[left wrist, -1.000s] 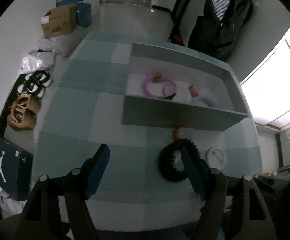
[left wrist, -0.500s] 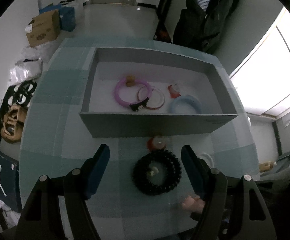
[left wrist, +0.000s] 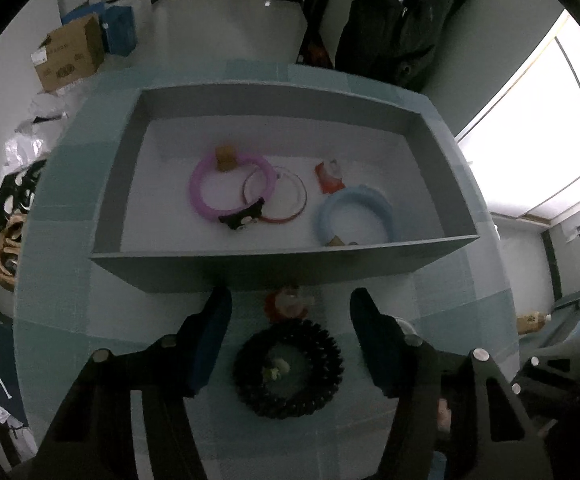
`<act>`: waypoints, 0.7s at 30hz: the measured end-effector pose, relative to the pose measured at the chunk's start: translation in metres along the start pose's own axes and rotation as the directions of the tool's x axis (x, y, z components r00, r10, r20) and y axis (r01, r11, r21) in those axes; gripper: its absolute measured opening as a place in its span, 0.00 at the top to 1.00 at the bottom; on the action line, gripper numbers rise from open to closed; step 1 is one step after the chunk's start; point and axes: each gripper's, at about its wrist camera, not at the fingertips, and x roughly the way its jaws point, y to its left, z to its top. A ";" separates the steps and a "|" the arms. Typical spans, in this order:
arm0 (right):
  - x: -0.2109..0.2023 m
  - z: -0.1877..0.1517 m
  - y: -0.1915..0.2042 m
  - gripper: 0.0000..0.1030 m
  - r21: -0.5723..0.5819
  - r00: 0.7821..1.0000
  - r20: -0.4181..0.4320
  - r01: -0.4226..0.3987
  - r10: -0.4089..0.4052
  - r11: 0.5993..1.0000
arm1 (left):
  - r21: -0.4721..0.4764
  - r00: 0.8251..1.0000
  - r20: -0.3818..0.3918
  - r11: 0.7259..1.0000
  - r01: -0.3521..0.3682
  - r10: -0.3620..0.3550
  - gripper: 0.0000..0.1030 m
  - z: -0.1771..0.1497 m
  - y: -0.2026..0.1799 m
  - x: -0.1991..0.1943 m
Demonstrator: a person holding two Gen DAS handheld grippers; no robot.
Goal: Organize jewelry
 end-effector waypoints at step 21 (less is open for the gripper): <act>-0.012 0.002 -0.014 0.82 0.074 0.999 0.039 -0.034 0.031 0.997 | -0.049 0.996 -0.048 0.996 0.077 -0.079 0.86 0.006 0.014 -0.002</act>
